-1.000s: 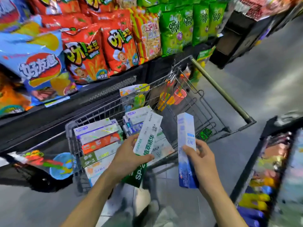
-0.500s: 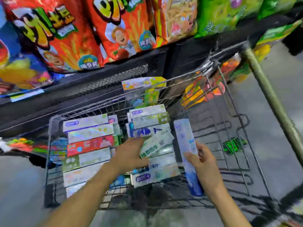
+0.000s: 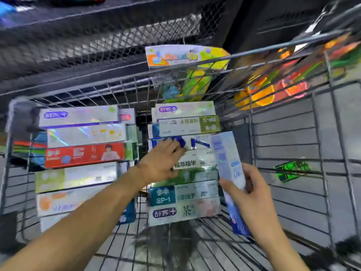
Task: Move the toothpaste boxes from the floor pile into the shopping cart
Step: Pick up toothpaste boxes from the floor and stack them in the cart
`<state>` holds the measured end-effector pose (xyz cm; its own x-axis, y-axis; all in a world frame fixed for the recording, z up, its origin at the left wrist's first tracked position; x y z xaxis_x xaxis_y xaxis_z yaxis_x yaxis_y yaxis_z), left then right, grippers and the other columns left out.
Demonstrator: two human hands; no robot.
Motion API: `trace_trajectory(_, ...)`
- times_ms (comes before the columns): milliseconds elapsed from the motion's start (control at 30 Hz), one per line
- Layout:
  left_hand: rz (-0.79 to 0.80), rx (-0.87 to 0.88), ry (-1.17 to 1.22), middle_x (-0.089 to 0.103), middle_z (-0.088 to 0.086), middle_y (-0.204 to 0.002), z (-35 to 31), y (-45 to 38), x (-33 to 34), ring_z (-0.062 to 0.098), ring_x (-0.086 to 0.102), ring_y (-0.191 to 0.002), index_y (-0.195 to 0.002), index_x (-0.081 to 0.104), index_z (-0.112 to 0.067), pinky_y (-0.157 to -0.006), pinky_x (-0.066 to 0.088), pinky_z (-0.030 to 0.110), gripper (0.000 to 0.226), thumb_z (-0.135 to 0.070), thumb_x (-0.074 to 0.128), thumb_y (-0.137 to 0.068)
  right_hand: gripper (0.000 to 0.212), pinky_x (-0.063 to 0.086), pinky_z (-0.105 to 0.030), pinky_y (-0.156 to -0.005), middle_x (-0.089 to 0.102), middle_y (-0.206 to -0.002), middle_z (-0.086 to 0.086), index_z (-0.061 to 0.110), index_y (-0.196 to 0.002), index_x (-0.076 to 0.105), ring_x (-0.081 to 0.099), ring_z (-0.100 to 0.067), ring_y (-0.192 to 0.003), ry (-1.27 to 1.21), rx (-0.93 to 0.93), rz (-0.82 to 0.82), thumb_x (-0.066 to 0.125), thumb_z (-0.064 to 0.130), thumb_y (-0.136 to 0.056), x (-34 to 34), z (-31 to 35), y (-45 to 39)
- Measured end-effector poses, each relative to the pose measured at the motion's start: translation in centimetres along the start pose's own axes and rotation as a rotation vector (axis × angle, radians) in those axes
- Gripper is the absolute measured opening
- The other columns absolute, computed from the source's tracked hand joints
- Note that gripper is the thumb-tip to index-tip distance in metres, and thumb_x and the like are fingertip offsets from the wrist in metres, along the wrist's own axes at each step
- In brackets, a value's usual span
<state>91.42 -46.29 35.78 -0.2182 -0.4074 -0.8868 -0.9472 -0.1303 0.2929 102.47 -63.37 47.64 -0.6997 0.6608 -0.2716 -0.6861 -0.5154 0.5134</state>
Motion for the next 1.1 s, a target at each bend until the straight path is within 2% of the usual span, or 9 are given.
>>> trace_trajectory(133,-0.194,-0.048,-0.060,0.058,0.008,-0.127,1.1,2.1,-0.4,0.029,0.050,-0.113,-0.141,0.052,-0.017,-0.094,0.044,0.046,0.073,-0.063,0.058,-0.085,0.032,0.052,-0.027,-0.077,0.073,-0.100,0.013,0.029,-0.107,0.065,0.067,-0.007,-0.092,0.171,-0.032,0.010,0.079,0.013,-0.083,0.4,-1.1,-0.7)
trace_trajectory(233,-0.241,-0.143,-0.021,0.057,0.009,-0.134,2.6,3.8,-0.8,0.031,0.050,-0.121,-0.143,0.051,-0.015,-0.102,0.039,0.048,0.081,-0.073,0.045,-0.088,0.039,0.049,-0.031,-0.086,0.066,-0.112,0.015,0.034,-0.117,0.063,0.061,-0.004,-0.103,0.382,-0.130,0.058,0.079,0.022,-0.084,1.6,-1.6,-1.2)
trace_trajectory(300,-0.293,-0.182,0.018,0.057,0.010,-0.136,3.2,5.2,-1.8,0.031,0.049,-0.125,-0.142,0.053,-0.010,-0.105,0.035,0.046,0.079,-0.069,0.049,-0.089,0.048,0.047,-0.030,-0.084,0.059,-0.115,0.011,0.032,-0.128,0.060,0.055,-0.004,-0.103,0.565,-0.234,0.107,0.078,0.025,-0.084,3.1,-1.8,-1.4)
trace_trajectory(367,-0.360,-0.207,0.038,0.057,0.011,-0.137,3.6,6.9,-3.3,0.031,0.049,-0.127,-0.141,0.053,-0.008,-0.107,0.032,0.045,0.069,-0.057,0.050,-0.093,0.056,0.048,-0.033,-0.077,0.054,-0.112,0.004,0.027,-0.134,0.059,0.052,-0.013,-0.101,0.797,-0.406,0.147,0.080,0.027,-0.082,5.1,-1.2,-1.3)
trace_trajectory(467,-0.414,-0.276,0.071,0.056,0.013,-0.139,4.7,10.2,-4.5,0.034,0.049,-0.126,-0.141,0.053,-0.006,-0.106,0.038,0.049,0.058,-0.041,0.047,-0.095,0.068,0.055,-0.039,-0.073,0.058,-0.104,-0.006,0.020,-0.130,0.062,0.056,-0.030,-0.090,1.091,-0.670,0.287,0.089,0.023,-0.068,9.0,-1.5,-1.0)
trace_trajectory(567,-0.401,-0.371,0.079,0.056,0.016,-0.136,5.6,13.7,-4.4,0.038,0.051,-0.123,-0.139,0.054,-0.003,-0.103,0.042,0.054,0.057,-0.037,0.045,-0.094,0.077,0.058,-0.041,-0.071,0.064,-0.099,-0.008,0.021,-0.122,0.067,0.062,-0.031,-0.085,1.288,-0.809,0.373,0.094,0.022,-0.051,11.8,-3.4,-1.7)
trace_trajectory(767,-0.358,-0.514,0.058,0.057,0.014,-0.135,5.2,18.4,-3.8,0.035,0.053,-0.123,-0.140,0.053,-0.004,-0.105,0.043,0.049,0.055,-0.035,0.044,-0.095,0.060,0.057,-0.047,-0.069,0.066,-0.097,-0.011,0.013,-0.108,0.070,0.061,-0.036,-0.084,1.344,-0.881,0.310,0.088,0.006,-0.051,13.3,-4.7,-3.1)
trace_trajectory(900,-0.364,-0.594,0.047,0.058,0.012,-0.134,5.0,20.5,-3.4,0.032,0.052,-0.123,-0.141,0.052,-0.006,-0.107,0.042,0.045,0.057,-0.040,0.044,-0.096,0.051,0.047,-0.044,-0.066,0.060,-0.093,-0.014,0.008,-0.104,0.069,0.054,-0.037,-0.079,1.373,-0.924,0.256,0.081,-0.002,-0.055,13.5,-5.1,-4.1)
trace_trajectory(1100,-0.351,-0.752,0.081,0.058,0.015,-0.135,3.8,24.2,-6.2,0.034,0.052,-0.123,-0.141,0.052,-0.005,-0.109,0.039,0.043,0.064,-0.046,0.037,-0.094,0.045,0.051,-0.045,-0.066,0.062,-0.093,-0.014,0.008,-0.100,0.070,0.059,-0.038,-0.081,1.406,-0.912,0.280,0.087,0.007,-0.059,14.5,-1.8,-2.0)
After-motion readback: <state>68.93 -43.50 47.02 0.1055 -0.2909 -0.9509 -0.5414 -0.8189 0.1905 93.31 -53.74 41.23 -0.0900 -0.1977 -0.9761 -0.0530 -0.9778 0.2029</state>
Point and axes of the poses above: each hand's wrist, its own y-axis away from the middle knuckle, its own x-axis out of the palm, z = x × y, the point moved 10 cm from there along -y, towards the middle knuckle
